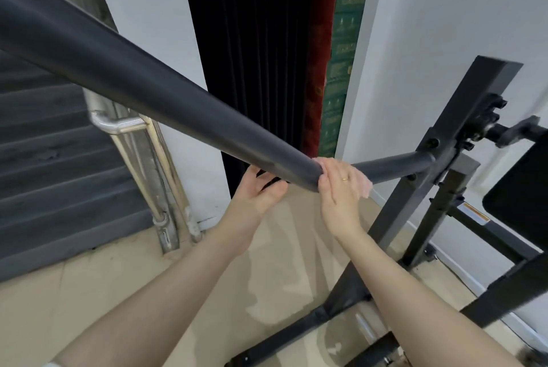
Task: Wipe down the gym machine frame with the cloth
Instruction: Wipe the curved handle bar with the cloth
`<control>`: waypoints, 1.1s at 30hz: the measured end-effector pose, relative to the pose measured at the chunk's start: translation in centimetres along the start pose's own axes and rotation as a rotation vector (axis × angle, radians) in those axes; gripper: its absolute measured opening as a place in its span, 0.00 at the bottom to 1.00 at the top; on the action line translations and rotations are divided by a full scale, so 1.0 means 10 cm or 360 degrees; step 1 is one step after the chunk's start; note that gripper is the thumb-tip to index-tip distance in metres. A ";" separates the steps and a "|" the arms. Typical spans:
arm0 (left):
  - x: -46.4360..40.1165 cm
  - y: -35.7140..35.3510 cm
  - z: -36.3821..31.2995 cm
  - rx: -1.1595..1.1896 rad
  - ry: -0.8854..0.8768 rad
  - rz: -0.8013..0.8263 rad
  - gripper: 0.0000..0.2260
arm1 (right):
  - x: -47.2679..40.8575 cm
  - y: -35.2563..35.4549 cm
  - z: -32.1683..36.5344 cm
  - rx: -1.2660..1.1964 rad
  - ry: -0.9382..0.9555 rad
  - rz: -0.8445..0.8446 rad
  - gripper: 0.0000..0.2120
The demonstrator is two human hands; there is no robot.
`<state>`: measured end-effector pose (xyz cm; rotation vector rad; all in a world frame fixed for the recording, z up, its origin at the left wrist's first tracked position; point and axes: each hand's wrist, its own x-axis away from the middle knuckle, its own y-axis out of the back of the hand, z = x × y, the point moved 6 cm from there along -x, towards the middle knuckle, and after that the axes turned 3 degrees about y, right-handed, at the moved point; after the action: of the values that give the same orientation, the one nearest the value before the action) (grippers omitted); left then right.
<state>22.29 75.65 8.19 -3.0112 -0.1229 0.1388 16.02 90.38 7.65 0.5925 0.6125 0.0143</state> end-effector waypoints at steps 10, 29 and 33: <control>-0.18 -0.23 0.30 0.0089 0.0057 -0.0208 0.13 | -0.03 0.15 -0.58 0.0247 0.0324 0.0221 0.22; -0.40 -0.48 0.62 0.0033 0.0243 -0.0355 0.16 | -0.48 0.82 -1.70 0.0421 -0.0432 -0.0175 0.19; -0.42 -0.49 0.66 0.0016 0.0287 -0.0292 0.19 | -0.30 0.39 -1.14 0.0274 -0.0092 0.0058 0.19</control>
<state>17.11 80.88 2.64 -2.9645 -0.3767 -0.1486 7.93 99.03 3.85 0.7686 0.5499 -0.0212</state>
